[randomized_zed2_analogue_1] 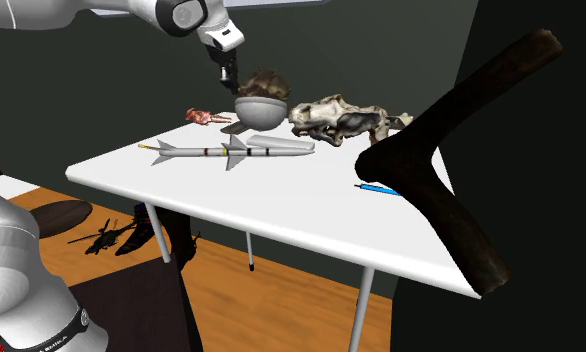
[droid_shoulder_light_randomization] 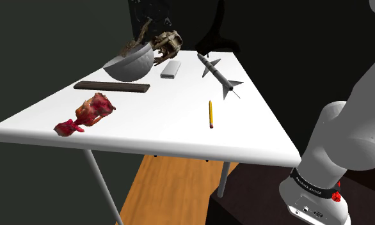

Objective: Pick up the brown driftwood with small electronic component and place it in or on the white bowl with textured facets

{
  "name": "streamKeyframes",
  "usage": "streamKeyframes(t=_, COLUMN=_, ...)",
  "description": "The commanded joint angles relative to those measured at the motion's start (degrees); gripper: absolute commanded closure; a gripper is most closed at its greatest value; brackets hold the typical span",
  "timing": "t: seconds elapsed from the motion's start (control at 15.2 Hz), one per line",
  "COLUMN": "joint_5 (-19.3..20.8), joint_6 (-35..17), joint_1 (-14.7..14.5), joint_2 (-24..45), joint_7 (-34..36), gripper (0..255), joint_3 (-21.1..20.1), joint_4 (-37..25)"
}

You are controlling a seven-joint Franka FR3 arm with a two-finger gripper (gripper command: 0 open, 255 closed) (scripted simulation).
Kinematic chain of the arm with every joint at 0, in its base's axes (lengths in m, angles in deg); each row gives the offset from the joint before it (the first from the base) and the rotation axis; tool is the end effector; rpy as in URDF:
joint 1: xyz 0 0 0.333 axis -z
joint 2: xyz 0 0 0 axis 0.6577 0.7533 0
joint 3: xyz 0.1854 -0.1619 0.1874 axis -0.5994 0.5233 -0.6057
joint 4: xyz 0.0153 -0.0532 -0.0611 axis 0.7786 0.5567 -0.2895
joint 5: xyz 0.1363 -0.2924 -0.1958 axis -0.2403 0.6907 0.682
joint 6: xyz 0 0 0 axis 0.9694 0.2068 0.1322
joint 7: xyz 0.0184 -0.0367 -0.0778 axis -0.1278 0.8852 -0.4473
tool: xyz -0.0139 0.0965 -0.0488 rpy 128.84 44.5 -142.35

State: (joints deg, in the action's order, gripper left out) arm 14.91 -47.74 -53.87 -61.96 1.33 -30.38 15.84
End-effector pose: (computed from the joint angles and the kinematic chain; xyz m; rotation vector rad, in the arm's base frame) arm 0.4829 0.2201 0.6693 -2.5246 0.7040 -0.2803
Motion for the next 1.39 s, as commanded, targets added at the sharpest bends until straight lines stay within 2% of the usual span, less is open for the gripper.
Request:
streamKeyframes(t=0.0, joint_5=-0.1, joint_6=-0.8, joint_1=0.0, joint_2=-0.1, joint_7=-0.2, gripper=255, joint_3=0.0, joint_4=1.1)
streamKeyframes(t=0.46, joint_5=-0.1, joint_6=-0.8, joint_1=0.0, joint_2=-0.1, joint_7=-0.2, gripper=255, joint_3=0.0, joint_4=1.1)
streamKeyframes(t=0.53, joint_5=-0.1, joint_6=-0.8, joint_1=0.0, joint_2=0.0, joint_7=-0.1, gripper=0, joint_3=-0.1, joint_4=1.1)
streamKeyframes(t=0.86, joint_5=-0.1, joint_6=-0.8, joint_1=0.0, joint_2=-0.1, joint_7=-0.2, gripper=0, joint_3=0.0, joint_4=1.1)
streamKeyframes(t=1.12, joint_5=-0.2, joint_6=5.8, joint_1=0.7, joint_2=-2.3, joint_7=-0.2, gripper=0, joint_3=1.3, joint_4=-2.9)
streamKeyframes(t=1.32, joint_5=-0.2, joint_6=5.8, joint_1=0.7, joint_2=-2.3, joint_7=-0.2, gripper=0, joint_3=1.3, joint_4=-2.8)
